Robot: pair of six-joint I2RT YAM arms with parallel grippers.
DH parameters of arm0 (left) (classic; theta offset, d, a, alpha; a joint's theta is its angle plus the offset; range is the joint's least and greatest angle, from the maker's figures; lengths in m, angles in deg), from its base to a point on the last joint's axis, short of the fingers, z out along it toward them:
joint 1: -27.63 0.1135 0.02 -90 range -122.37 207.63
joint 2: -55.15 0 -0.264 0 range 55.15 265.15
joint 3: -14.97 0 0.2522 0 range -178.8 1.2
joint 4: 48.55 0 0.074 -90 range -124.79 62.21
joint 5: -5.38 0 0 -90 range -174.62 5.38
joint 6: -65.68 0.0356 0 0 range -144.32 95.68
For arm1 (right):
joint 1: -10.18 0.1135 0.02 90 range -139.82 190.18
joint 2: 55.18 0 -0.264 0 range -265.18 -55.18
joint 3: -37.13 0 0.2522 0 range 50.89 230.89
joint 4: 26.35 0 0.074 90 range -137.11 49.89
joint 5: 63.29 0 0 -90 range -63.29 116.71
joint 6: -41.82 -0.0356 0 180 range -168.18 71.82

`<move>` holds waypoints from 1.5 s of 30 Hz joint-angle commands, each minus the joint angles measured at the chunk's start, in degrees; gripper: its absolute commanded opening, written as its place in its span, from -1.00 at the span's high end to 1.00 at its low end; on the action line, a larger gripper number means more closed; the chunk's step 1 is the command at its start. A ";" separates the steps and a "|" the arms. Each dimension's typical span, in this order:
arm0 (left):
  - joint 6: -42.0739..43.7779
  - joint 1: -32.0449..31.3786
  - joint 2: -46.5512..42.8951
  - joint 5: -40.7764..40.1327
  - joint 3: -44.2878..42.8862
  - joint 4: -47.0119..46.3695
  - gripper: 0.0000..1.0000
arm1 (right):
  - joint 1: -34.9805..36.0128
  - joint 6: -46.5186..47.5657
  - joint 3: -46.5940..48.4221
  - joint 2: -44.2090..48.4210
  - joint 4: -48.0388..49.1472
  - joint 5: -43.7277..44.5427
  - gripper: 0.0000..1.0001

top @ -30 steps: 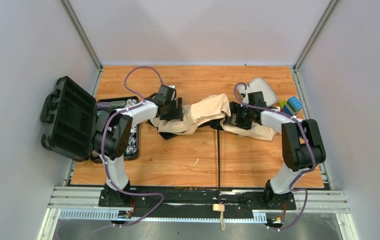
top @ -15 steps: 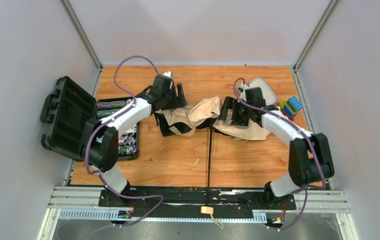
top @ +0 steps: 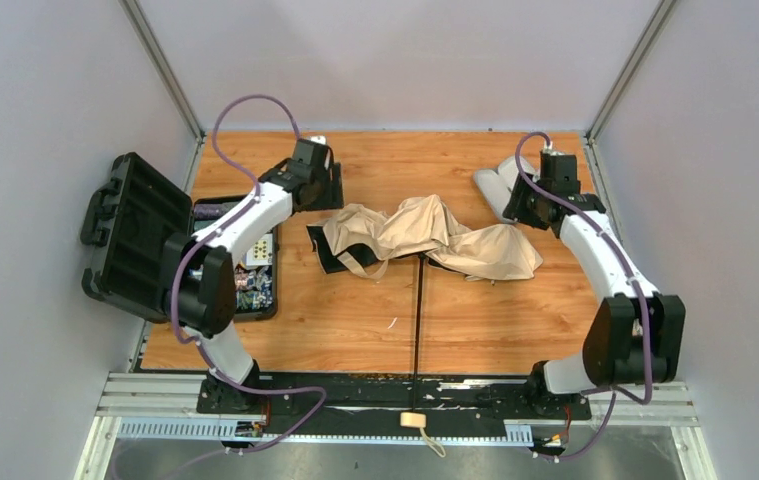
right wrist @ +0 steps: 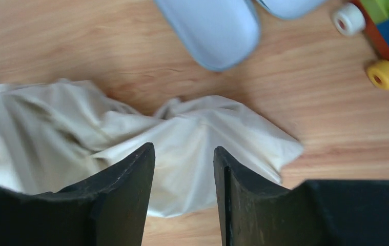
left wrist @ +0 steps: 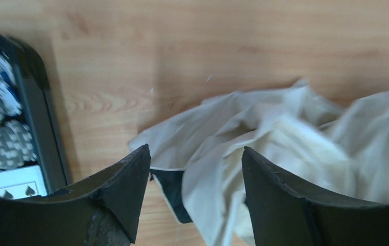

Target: Put away the umbrella

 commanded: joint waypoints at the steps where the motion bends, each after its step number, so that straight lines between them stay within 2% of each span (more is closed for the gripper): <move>1: 1.05 0.44 3.57 1.21 4.62 2.31 -0.42 | -1.65 1.49 -1.14 -5.57 -3.66 9.99 0.14; 4: -0.54 0.44 5.07 2.87 7.91 -0.28 -0.35 | -1.53 0.90 -1.21 -10.60 -3.71 11.71 0.21; 8: -3.75 -2.46 7.03 10.68 12.98 -6.67 -0.27 | 1.29 -0.05 -3.00 -16.01 -1.02 10.42 0.23; 13: -9.28 -8.10 8.06 15.25 16.30 -14.18 -0.26 | 8.65 -3.78 -4.70 -20.85 5.22 2.79 0.24; 18: -20.33 -11.28 5.97 20.58 22.97 -30.37 -0.23 | 17.77 -8.54 -4.08 -22.59 9.10 -0.13 0.27; 22: -24.29 -12.04 4.79 20.73 23.91 -34.80 -0.22 | 19.42 -11.69 -6.06 -21.69 13.80 -3.87 0.27; 25: -21.76 -11.32 0.81 18.89 21.38 -28.25 -0.25 | 18.40 -9.94 -6.27 -17.68 11.00 -1.56 0.13; 31: -14.98 -6.63 -11.44 14.74 13.54 -10.72 -0.45 | 9.36 -6.24 -6.22 -4.16 3.43 -3.82 -0.60; 34: -11.48 -4.36 -14.08 12.64 10.86 -3.86 -0.47 | 8.19 -4.83 -4.19 0.30 1.40 -6.58 -0.95; 40: -4.89 -0.57 -13.29 9.17 8.02 0.29 -0.49 | 8.41 -5.60 0.54 0.78 3.71 -17.42 -1.00; 45: -1.36 0.99 -5.66 8.04 6.29 -0.65 -0.48 | 8.75 -3.26 2.79 -6.97 2.89 -17.09 -1.00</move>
